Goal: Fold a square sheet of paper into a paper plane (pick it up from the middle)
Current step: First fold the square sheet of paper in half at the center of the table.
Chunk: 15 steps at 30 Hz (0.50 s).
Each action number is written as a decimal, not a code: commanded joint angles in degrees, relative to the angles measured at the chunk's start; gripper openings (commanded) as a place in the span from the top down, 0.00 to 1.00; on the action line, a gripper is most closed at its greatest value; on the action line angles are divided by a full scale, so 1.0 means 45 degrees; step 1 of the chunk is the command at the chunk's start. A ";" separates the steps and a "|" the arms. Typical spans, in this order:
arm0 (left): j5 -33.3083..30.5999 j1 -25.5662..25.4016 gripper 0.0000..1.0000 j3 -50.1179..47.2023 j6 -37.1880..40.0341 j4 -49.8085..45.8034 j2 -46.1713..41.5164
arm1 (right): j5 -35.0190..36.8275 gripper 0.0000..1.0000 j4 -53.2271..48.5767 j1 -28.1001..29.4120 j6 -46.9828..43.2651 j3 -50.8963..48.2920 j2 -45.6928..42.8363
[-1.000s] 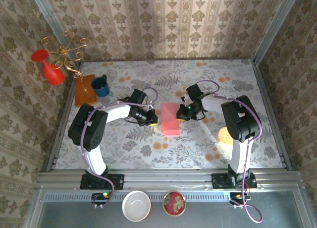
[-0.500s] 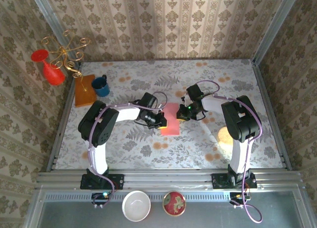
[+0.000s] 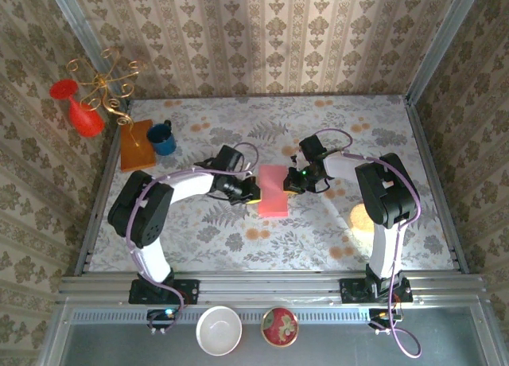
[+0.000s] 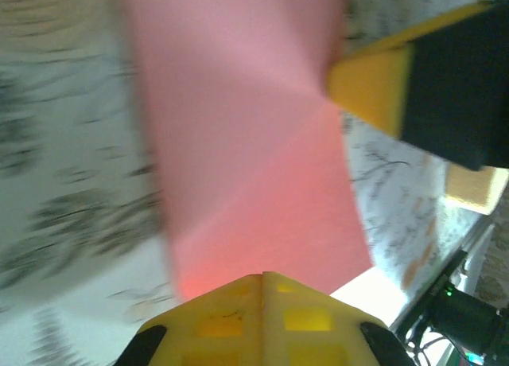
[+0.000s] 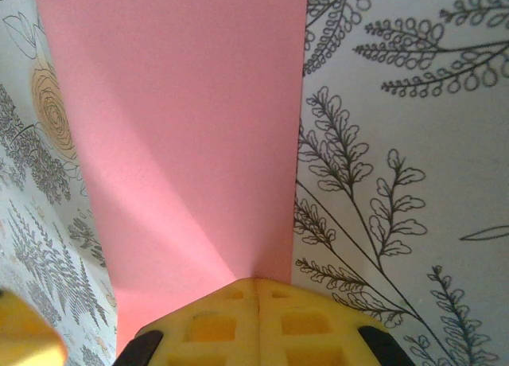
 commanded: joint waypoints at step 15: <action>-0.0896 -0.0159 0.96 -0.1911 0.0107 -0.1761 0.0162 | 0.3035 0.92 -0.2662 0.0013 0.0046 -0.0937 0.1671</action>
